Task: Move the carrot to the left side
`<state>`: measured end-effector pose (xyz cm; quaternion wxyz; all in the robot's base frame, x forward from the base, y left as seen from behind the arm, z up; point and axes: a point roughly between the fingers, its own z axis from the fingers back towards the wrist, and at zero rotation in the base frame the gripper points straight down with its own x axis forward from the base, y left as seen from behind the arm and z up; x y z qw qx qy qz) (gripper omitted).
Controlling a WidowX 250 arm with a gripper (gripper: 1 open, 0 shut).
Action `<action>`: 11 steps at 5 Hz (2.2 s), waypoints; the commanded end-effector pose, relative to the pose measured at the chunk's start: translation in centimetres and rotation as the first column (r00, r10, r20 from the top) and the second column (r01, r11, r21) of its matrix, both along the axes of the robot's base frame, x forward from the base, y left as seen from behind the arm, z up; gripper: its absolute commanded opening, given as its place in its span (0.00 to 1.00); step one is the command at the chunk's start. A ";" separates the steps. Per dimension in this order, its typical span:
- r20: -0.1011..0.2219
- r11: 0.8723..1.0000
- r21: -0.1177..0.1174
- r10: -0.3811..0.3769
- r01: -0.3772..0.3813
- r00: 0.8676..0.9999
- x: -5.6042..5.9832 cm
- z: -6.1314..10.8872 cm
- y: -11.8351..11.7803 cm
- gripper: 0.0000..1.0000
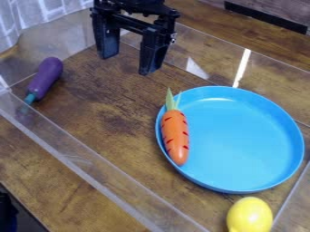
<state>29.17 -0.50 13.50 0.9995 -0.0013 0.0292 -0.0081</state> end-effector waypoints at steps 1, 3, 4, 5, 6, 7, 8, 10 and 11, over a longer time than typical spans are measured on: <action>-0.013 1.000 -0.002 -0.003 0.003 1.000 0.0 -0.7 -0.2 1.00; -0.027 1.000 -0.009 0.005 -0.005 1.000 0.4 -2.2 -1.1 1.00; -0.026 1.000 -0.014 0.011 -0.011 1.000 0.6 -3.0 -1.8 1.00; -0.027 1.000 -0.018 0.016 -0.016 1.000 0.8 -3.6 -2.3 1.00; -0.027 1.000 -0.023 0.018 -0.019 0.999 0.9 -4.2 -2.8 1.00; -0.021 0.999 -0.027 0.018 -0.018 1.000 1.3 -5.0 -3.5 1.00; -0.018 0.999 -0.027 0.019 -0.019 1.000 1.6 -6.3 -4.2 1.00; -0.001 0.999 -0.025 0.024 -0.024 1.000 2.3 -8.7 -5.0 1.00; 0.008 0.999 -0.024 0.023 -0.022 1.000 2.7 -9.4 -5.2 1.00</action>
